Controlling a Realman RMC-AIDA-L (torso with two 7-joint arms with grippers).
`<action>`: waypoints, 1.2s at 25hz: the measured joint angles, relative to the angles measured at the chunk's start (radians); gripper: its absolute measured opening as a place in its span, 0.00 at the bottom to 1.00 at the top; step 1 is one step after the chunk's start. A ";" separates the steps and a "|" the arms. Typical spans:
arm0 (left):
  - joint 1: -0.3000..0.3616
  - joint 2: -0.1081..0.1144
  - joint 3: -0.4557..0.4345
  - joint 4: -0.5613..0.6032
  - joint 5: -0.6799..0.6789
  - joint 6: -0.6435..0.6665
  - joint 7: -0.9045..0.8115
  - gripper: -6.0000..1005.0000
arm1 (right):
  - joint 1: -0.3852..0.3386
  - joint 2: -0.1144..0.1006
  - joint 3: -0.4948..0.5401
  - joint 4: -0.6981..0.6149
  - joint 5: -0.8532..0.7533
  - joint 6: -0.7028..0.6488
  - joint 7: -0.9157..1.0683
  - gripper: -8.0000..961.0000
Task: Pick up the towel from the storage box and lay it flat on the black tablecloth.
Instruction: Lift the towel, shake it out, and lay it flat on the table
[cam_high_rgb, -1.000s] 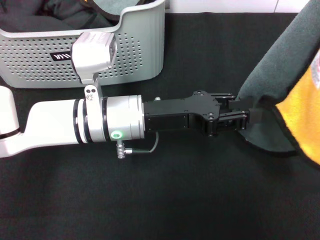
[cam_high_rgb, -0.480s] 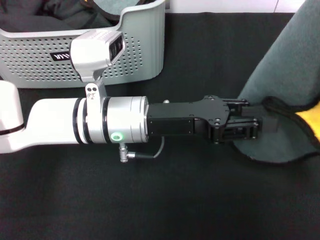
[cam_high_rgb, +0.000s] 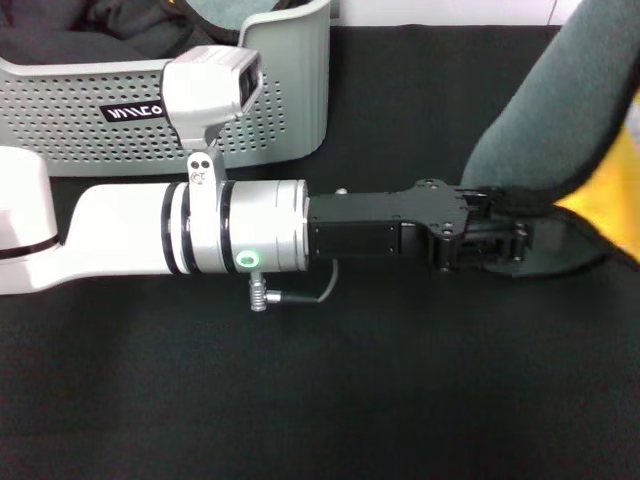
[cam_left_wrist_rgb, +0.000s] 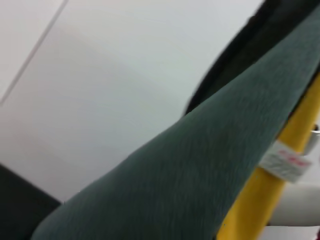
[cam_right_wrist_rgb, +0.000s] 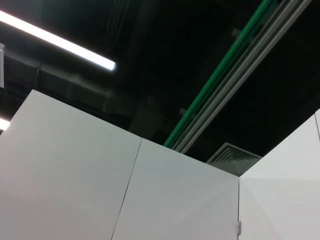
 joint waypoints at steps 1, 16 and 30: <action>0.002 0.001 -0.001 -0.002 0.000 -0.005 -0.001 0.44 | 0.000 0.000 0.000 0.000 0.000 0.000 0.000 0.02; 0.006 0.004 -0.006 -0.009 -0.048 -0.016 0.010 0.44 | 0.025 0.000 -0.005 0.010 -0.002 0.039 -0.045 0.02; 0.035 0.008 -0.066 -0.012 -0.068 -0.012 0.010 0.42 | 0.015 -0.006 0.004 0.026 -0.004 0.046 -0.069 0.02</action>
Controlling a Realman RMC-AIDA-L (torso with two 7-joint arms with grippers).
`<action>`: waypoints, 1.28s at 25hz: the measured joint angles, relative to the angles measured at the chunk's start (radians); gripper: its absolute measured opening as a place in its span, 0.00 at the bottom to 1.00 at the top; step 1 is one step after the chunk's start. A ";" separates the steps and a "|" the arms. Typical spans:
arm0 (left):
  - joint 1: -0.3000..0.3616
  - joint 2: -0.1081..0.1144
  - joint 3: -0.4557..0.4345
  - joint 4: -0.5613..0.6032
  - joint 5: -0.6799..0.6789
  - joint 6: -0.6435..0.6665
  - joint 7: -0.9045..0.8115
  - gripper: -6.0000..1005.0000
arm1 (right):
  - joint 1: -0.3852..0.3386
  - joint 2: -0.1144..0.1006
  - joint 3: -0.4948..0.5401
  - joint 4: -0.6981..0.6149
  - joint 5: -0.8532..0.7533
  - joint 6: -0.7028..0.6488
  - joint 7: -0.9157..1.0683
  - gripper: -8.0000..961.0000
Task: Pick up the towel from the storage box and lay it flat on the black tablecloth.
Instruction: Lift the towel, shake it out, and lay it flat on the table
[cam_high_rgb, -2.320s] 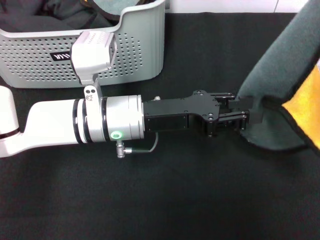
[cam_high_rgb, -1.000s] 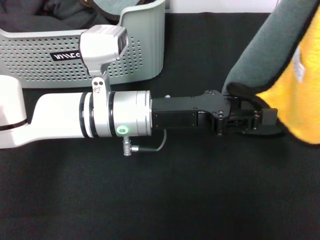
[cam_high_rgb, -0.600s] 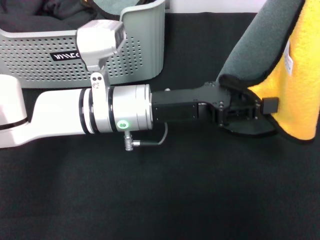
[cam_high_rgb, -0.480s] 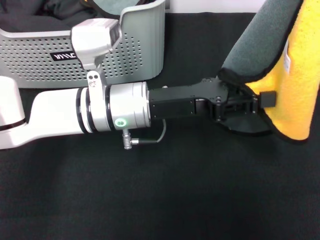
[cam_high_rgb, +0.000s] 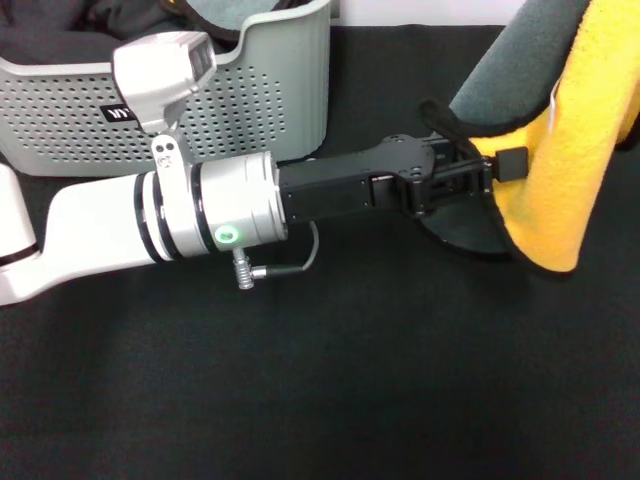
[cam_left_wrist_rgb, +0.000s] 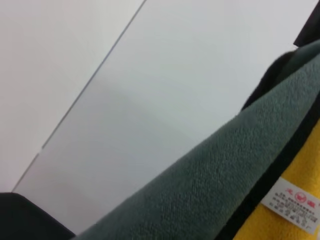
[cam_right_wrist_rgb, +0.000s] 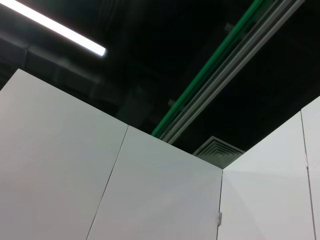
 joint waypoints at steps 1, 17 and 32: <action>0.004 0.000 -0.006 0.001 0.000 0.000 0.000 0.41 | -0.001 -0.001 0.000 0.000 0.000 0.000 -0.001 0.02; 0.075 -0.001 -0.061 0.008 -0.014 0.013 0.031 0.29 | -0.028 -0.002 -0.001 0.023 0.000 -0.012 -0.003 0.02; 0.172 0.025 -0.213 0.065 -0.048 0.088 0.051 0.02 | -0.081 -0.077 -0.010 0.013 -0.140 0.287 0.440 0.02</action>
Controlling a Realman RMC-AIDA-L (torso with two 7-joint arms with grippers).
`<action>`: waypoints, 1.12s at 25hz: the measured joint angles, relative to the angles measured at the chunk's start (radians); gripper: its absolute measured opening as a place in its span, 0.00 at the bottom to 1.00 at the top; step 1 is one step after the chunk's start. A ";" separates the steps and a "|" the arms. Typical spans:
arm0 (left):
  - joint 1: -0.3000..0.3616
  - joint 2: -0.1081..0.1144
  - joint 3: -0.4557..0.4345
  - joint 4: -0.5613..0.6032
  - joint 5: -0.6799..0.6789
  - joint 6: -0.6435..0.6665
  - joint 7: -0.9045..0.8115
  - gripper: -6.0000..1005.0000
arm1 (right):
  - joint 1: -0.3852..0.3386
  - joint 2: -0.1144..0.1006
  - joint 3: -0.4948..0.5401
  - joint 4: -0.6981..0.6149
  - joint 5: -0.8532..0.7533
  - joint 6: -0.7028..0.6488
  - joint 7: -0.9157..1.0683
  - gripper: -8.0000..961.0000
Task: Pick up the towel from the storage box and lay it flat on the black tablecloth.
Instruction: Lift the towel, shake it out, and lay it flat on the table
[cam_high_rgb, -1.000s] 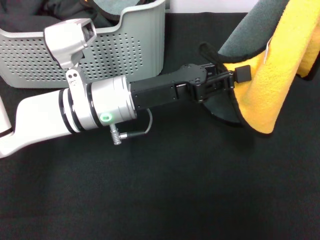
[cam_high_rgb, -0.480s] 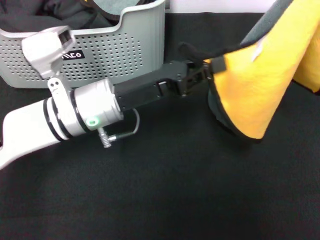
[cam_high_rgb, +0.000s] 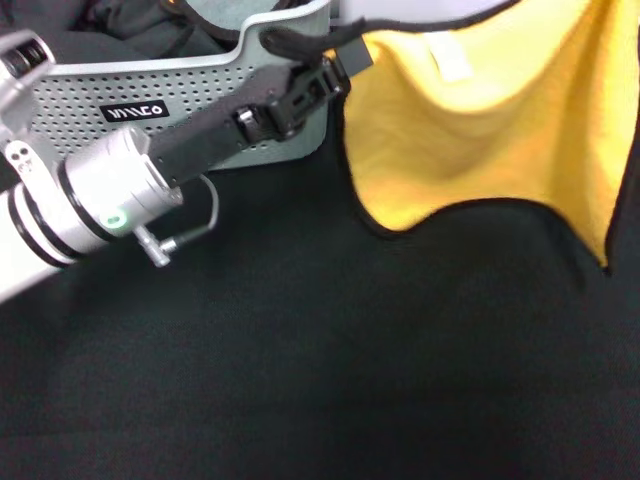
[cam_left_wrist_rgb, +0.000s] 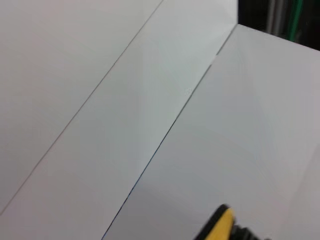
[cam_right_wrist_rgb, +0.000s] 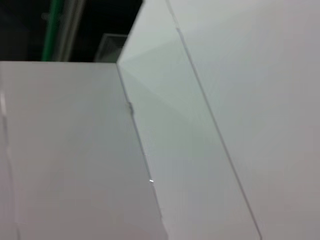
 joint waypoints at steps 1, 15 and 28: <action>-0.001 0.007 0.000 0.010 0.000 0.002 -0.001 0.02 | 0.000 -0.002 0.000 0.000 0.000 0.012 0.001 0.02; -0.043 0.107 -0.085 0.063 0.010 0.016 0.017 0.02 | 0.006 0.001 -0.003 -0.073 -0.063 -0.006 -0.002 0.02; 0.138 0.272 -0.090 0.218 0.185 0.407 -0.004 0.03 | -0.227 0.094 -0.034 -0.275 -0.072 -0.410 0.149 0.02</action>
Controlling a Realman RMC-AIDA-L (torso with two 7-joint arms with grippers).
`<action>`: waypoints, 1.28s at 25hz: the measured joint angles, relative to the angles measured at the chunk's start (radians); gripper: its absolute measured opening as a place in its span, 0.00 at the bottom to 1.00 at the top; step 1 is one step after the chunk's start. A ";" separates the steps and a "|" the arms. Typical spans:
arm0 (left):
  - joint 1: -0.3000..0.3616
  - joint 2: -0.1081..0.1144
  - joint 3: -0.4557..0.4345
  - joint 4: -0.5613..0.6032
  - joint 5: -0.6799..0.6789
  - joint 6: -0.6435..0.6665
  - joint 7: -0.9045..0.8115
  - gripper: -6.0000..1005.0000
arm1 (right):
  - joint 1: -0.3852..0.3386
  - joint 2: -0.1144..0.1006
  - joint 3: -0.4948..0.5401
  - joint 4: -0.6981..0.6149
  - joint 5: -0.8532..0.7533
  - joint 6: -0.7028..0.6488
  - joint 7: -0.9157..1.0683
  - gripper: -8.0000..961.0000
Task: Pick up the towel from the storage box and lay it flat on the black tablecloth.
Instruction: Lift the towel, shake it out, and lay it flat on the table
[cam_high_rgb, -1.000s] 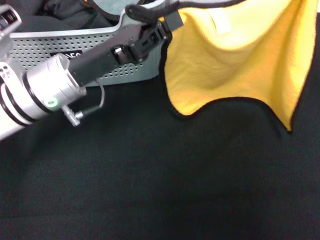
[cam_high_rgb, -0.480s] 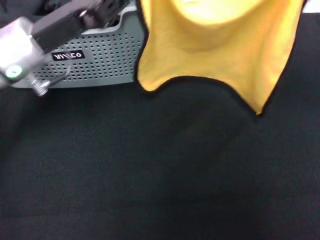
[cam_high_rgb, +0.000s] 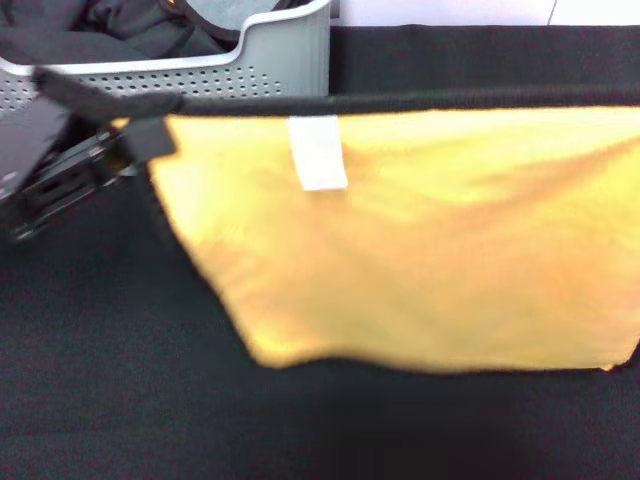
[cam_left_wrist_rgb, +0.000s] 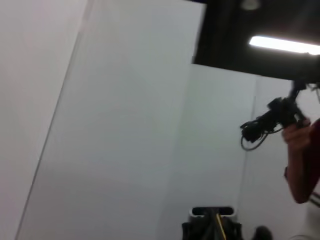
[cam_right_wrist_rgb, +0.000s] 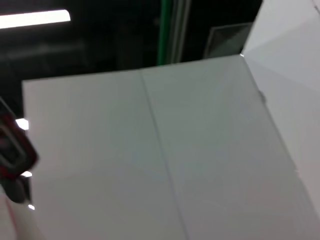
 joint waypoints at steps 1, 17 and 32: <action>0.010 0.003 -0.008 0.018 0.001 0.011 -0.018 0.03 | 0.000 0.000 0.000 0.000 0.000 0.000 0.000 0.02; 0.002 -0.101 -0.289 -0.012 0.443 -0.492 -0.130 0.05 | 0.253 0.001 -0.279 0.356 0.011 0.619 -0.104 0.02; -0.106 -0.139 -0.293 -0.035 0.570 -0.688 -0.137 0.07 | 0.278 -0.002 -0.309 0.352 0.007 0.876 -0.163 0.02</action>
